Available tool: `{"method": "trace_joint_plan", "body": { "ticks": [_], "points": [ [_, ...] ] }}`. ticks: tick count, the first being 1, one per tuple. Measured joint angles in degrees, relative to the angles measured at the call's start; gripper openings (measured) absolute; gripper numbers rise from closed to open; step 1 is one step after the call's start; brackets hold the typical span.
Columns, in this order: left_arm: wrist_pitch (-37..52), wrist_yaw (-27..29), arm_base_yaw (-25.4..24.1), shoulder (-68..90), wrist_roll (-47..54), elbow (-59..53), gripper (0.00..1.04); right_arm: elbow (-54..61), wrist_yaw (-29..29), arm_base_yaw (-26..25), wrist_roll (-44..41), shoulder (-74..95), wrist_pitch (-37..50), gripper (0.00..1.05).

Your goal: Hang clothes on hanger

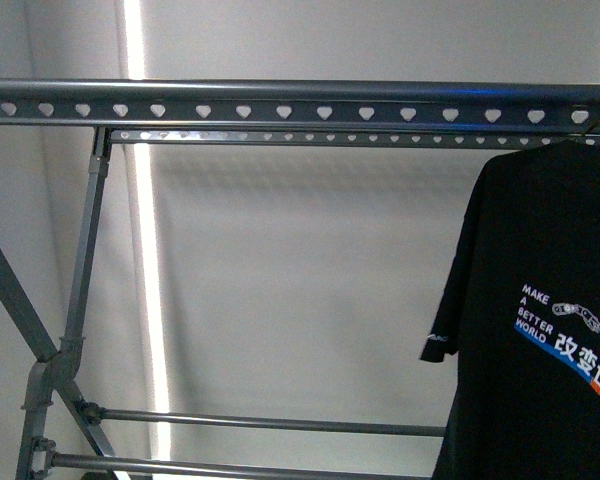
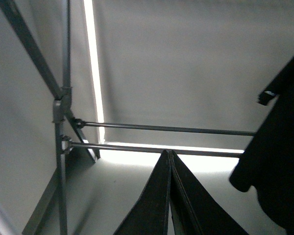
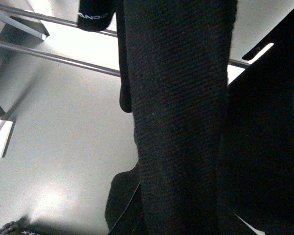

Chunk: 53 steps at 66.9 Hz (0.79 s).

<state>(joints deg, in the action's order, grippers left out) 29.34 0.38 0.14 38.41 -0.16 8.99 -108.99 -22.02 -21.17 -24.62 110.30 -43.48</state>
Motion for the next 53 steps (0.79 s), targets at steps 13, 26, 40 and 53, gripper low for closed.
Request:
{"method": "trace_joint_plan", "body": {
  "ticks": [13, 26, 40, 53],
  "points": [
    [-1.8, -0.3, 0.0, -4.7, 0.0, -2.9, 0.04, -4.3, 1.9, 2.0, 2.6, 3.1, -0.6, 0.09],
    [-5.2, -0.2, 0.0, -10.3, 0.0, -5.2, 0.04, -8.7, 4.5, 5.0, 5.8, 8.8, -0.3, 0.09],
    [-8.9, -0.2, 0.0, -15.6, 0.0, -6.6, 0.04, -7.0, 6.8, 6.4, 7.5, 10.2, 5.0, 0.17],
    [-10.4, -0.3, 0.0, -19.7, 0.0, -8.0, 0.04, 7.6, 1.2, 6.1, 12.7, 1.3, 20.5, 0.58]
  ]
}}
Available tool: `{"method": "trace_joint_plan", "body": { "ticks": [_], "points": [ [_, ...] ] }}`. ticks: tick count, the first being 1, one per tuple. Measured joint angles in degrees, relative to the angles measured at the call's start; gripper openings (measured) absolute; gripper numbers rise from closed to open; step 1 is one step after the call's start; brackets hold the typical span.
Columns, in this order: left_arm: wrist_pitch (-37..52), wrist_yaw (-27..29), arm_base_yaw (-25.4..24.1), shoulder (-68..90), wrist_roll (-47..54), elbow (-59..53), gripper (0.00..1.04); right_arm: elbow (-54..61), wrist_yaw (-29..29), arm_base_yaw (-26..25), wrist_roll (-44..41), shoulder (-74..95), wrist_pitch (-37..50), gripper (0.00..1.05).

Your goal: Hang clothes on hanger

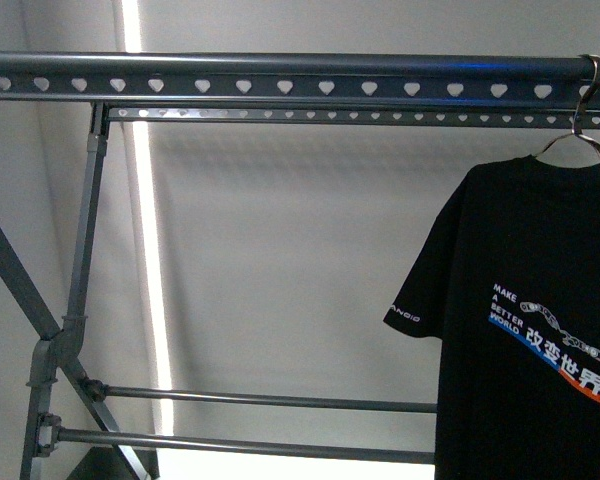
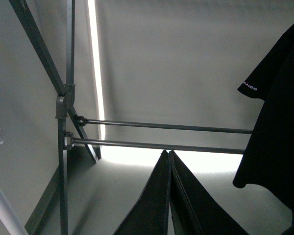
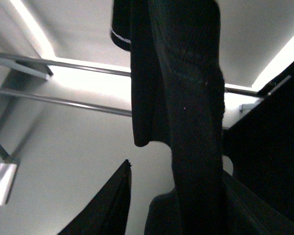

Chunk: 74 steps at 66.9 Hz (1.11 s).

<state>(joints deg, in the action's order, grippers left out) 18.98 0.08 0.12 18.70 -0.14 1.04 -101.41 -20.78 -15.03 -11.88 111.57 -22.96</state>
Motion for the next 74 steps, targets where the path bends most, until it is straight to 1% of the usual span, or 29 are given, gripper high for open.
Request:
{"method": "trace_joint_plan", "body": {
  "ticks": [1, 6, 14, 16, 22, 28, 30, 34, 35, 36, 37, 39, 40, 41, 42, 44, 45, 46, 47, 48, 49, 50, 53, 54, 55, 56, 70, 72, 74],
  "points": [
    [-0.4, 0.0, 0.0, -0.5, 0.0, 0.0, 0.04, 0.7, -0.2, 0.0, 0.2, -0.7, 0.6, 0.59],
    [-2.5, 0.0, 0.0, -2.5, 0.0, 0.0, 0.04, 9.4, -2.4, -0.9, 3.0, -8.9, 8.2, 0.77],
    [-4.6, 0.0, 0.0, -4.5, 0.0, 0.0, 0.04, 19.0, -5.1, -2.9, 7.7, -19.9, 16.9, 0.98],
    [-5.1, 0.0, 0.0, -5.1, 0.0, 0.0, 0.04, 20.6, -5.7, -3.3, 9.2, -21.8, 18.4, 0.99],
    [-6.4, 0.0, 0.0, -6.4, 0.0, 0.0, 0.04, 28.4, -8.9, -5.4, 14.1, -31.2, 24.8, 0.97],
    [-7.7, 0.0, 0.0, -7.6, 0.0, 0.0, 0.04, 38.2, -10.5, -6.8, 17.3, -41.8, 30.9, 0.97],
    [-8.1, 0.0, 0.0, -8.1, 0.0, 0.0, 0.04, 43.1, -10.9, -7.1, 18.8, -46.9, 33.4, 0.97],
    [-9.3, 0.0, 0.0, -9.3, 0.0, 0.0, 0.04, 50.3, -10.7, -6.8, 19.2, -55.0, 34.6, 0.97],
    [-11.2, 0.1, 0.0, -10.8, 0.0, 0.0, 0.04, 52.2, -10.5, -6.7, 19.3, -57.2, 34.9, 0.97],
    [-14.8, -0.1, 0.0, -13.2, 0.0, 0.0, 0.04, 54.6, -9.1, -6.2, 19.1, -60.0, 34.7, 0.96],
    [-16.7, -0.1, 0.0, -14.8, 0.0, 0.0, 0.04, 57.0, -5.8, -5.1, 18.2, -63.6, 32.2, 0.93],
    [-18.1, -0.1, 0.0, -16.7, 0.0, 0.0, 0.04, 59.7, -1.5, -3.3, 17.0, -67.6, 28.9, 0.89],
    [-18.3, 0.0, 0.0, -17.1, 0.0, 0.0, 0.04, 62.0, 1.6, -1.9, 16.3, -70.7, 26.6, 0.85],
    [-18.4, -0.1, 0.0, -17.8, 0.0, 0.0, 0.04, 63.2, 3.0, -1.2, 15.8, -72.1, 25.6, 0.83],
    [-18.6, -0.1, 0.0, -18.1, 0.0, 0.0, 0.04, 66.5, 6.2, 0.9, 15.1, -76.1, 23.3, 0.79],
    [-18.7, -0.1, 0.0, -18.3, 0.0, 0.0, 0.04, 70.1, 10.2, 3.8, 14.3, -80.3, 21.6, 0.74],
    [-18.7, 0.0, 0.0, -18.3, 0.0, 0.0, 0.04, 72.7, 13.2, 6.3, 13.9, -83.6, 20.3, 0.71],
    [-18.8, 0.0, 0.0, -18.3, 0.0, 0.0, 0.04, 74.0, 13.8, 7.4, 13.8, -85.3, 19.6, 0.69],
    [-18.8, 0.0, 0.0, -18.4, 0.0, 0.0, 0.04, 76.3, 16.5, 9.5, 13.4, -88.3, 18.4, 0.66],
    [-18.8, 0.0, 0.0, -18.4, 0.0, 0.0, 0.04, 77.9, 17.6, 10.9, 13.1, -90.4, 17.9, 0.63],
    [-18.8, 0.0, 0.0, -18.4, 0.0, 0.0, 0.04, 79.4, 18.3, 12.4, 13.0, -92.4, 17.7, 0.60],
    [-18.8, 0.0, 0.0, -18.4, 0.0, 0.0, 0.04, 80.4, 18.5, 12.7, 12.9, -93.6, 17.7, 0.58],
    [-18.8, 0.0, 0.0, -18.4, 0.0, 0.0, 0.04, 83.4, 19.8, 14.1, 12.5, -97.7, 17.9, 0.50],
    [-18.8, 0.0, 0.0, -18.4, 0.0, 0.0, 0.04, 84.3, 20.2, 14.4, 12.3, -98.8, 18.1, 0.45],
    [-18.8, 0.0, 0.0, -18.4, 0.0, 0.0, 0.04, 84.5, 20.2, 14.4, 12.3, -99.0, 18.2, 0.45],
    [-18.8, 0.0, 0.0, -18.4, 0.0, 0.0, 0.04, 85.3, 20.4, 14.5, 12.3, -99.8, 18.5, 0.40],
    [-18.8, 0.0, 0.0, -18.4, 0.0, 0.0, 0.04, 90.5, 20.5, 14.8, 12.1, -103.1, 20.3, 0.03],
    [-18.8, 0.0, 0.0, -18.4, 0.0, 0.0, 0.04, 91.1, 20.5, 14.8, 11.9, -103.5, 20.5, 0.01],
    [-18.8, 0.0, 0.0, -18.4, 0.0, 0.0, 0.04, 91.8, 20.5, 14.8, 11.9, -104.0, 20.8, 0.03]
  ]
}}
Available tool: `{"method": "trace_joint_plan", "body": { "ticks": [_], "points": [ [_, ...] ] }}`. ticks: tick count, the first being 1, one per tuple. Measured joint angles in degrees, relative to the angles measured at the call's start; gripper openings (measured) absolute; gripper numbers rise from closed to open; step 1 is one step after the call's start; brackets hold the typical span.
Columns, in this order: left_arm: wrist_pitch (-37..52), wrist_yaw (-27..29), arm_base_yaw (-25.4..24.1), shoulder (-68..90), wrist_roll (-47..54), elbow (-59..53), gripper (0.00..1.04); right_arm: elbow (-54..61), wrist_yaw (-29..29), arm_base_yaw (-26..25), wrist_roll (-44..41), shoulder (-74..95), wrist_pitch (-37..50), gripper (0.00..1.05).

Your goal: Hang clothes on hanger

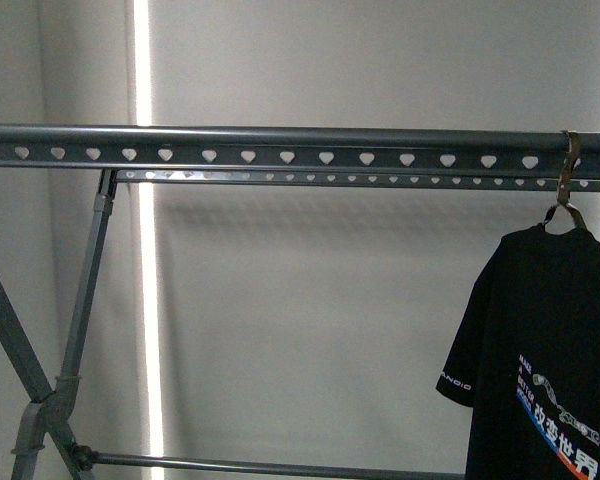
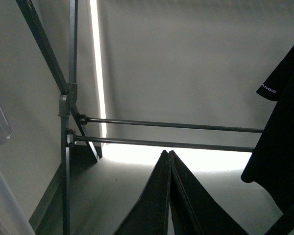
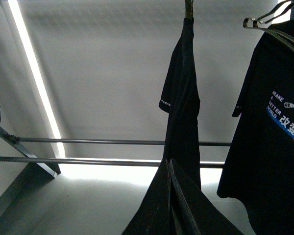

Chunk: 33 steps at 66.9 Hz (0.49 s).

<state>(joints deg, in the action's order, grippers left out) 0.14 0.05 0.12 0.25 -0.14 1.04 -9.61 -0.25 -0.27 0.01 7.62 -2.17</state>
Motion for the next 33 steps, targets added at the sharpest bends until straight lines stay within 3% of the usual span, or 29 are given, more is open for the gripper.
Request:
{"method": "trace_joint_plan", "body": {
  "ticks": [33],
  "points": [
    [0.0, 0.0, 0.0, 0.0, 0.0, 0.0, 0.04, 6.4, 0.0, 0.0, 0.0, -4.8, 1.6, 0.02]
  ]
}}
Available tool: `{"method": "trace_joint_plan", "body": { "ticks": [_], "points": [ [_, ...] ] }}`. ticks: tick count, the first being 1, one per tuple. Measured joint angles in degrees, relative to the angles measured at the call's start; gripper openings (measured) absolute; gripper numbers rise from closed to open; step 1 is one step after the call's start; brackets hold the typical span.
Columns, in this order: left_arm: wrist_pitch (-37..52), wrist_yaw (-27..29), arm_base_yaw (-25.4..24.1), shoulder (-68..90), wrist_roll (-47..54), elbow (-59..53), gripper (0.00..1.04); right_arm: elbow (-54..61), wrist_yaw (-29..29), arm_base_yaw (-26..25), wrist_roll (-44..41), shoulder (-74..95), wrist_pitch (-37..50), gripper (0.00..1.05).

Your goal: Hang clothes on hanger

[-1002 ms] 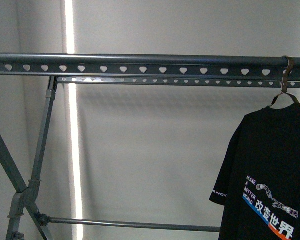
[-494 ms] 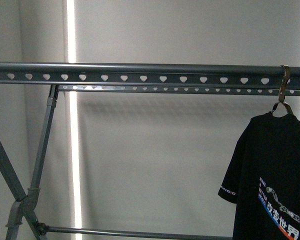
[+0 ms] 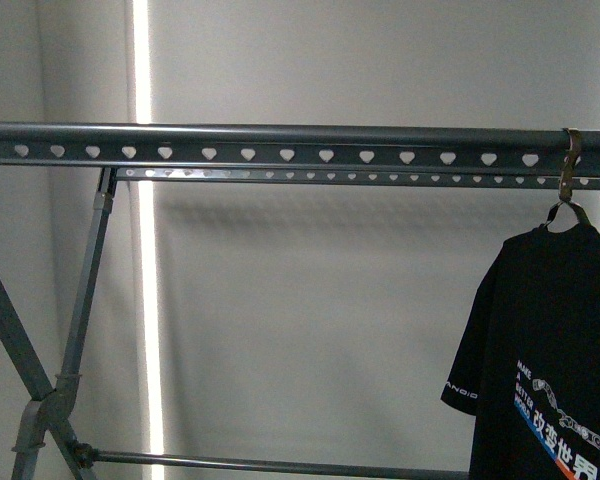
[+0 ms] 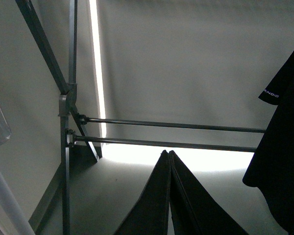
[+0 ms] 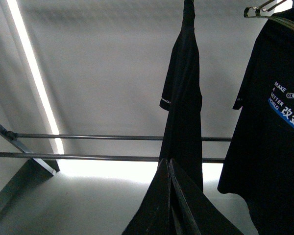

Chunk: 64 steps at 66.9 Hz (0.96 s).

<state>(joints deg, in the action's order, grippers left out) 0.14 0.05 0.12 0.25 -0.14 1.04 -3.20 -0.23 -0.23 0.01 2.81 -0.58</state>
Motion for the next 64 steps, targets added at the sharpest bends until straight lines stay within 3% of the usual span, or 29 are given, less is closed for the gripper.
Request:
{"method": "trace_joint_plan", "body": {
  "ticks": [38, 46, 64],
  "points": [
    [0.0, 0.0, 0.0, 0.0, 0.0, 0.0, 0.04, 2.8, 0.1, 0.0, 0.0, -2.6, 0.4, 0.02],
    [0.0, 0.0, 0.0, 0.0, 0.0, 0.0, 0.08, 2.8, 0.1, 0.0, 0.0, -2.6, 0.4, 0.23],
    [0.0, 0.0, 0.0, 0.0, 0.0, 0.0, 0.58, 2.8, 0.1, 0.0, 0.0, -2.6, 0.4, 0.72]
  ]
}}
